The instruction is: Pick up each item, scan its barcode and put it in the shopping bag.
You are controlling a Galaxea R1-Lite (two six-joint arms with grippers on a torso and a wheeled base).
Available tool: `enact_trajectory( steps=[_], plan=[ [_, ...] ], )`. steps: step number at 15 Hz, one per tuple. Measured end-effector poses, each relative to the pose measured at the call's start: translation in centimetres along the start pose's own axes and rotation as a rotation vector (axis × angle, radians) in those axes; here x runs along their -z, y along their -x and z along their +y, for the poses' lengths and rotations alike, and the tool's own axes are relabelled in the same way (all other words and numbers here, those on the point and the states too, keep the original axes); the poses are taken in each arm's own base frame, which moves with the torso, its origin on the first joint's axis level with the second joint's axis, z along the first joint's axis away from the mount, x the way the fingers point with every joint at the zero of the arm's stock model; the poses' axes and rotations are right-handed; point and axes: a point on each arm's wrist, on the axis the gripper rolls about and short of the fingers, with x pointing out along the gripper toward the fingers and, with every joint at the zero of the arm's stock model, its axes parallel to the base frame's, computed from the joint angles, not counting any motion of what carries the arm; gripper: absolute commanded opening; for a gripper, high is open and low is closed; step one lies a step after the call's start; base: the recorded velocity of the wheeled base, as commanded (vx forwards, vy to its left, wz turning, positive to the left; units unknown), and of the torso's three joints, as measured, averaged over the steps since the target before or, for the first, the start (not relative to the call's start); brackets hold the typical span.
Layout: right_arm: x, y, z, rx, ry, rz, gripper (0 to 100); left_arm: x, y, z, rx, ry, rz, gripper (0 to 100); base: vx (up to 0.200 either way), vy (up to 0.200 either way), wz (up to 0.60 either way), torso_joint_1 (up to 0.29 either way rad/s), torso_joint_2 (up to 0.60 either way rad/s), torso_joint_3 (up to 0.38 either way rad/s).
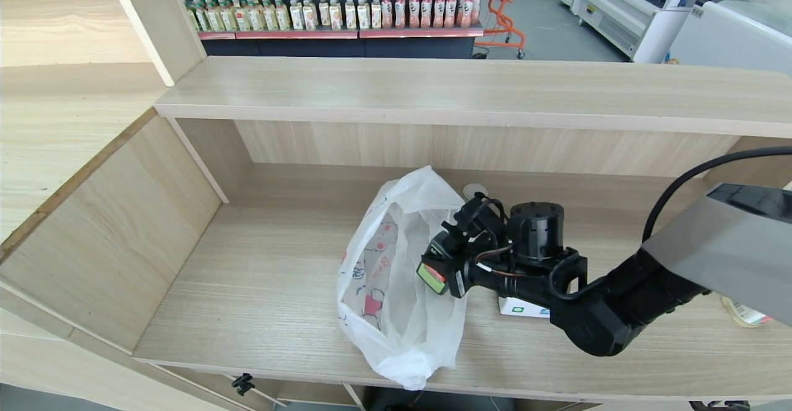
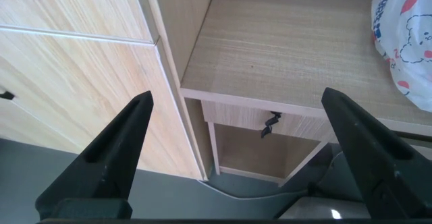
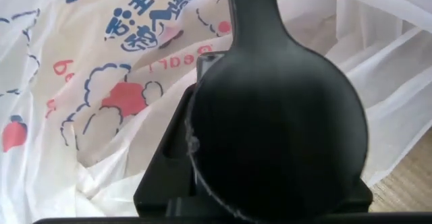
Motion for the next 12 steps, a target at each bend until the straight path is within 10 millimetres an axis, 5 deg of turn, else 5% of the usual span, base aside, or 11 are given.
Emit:
enact_trajectory(
  steps=[4, 5, 12],
  plan=[
    [1.3, -0.7, 0.2, -0.012, 0.03, 0.029, 0, 0.0, 0.0, 0.0, 0.0, 0.0, 0.0, 100, 0.0, 0.0, 0.0, 0.0, 0.0, 0.0],
    [1.4, -0.8, 0.3, -0.014, 0.027, 0.031, 100, 0.0, 0.0, 0.0, 0.0, 0.0, 0.0, 100, 0.0, 0.0, 0.0, 0.0, 0.0, 0.0],
    [-1.9, -0.9, 0.4, -0.043, -0.299, -0.078, 100, 0.0, 0.0, 0.0, 0.0, 0.0, 0.0, 100, 0.0, 0.0, 0.0, 0.0, 0.0, 0.0]
  ],
)
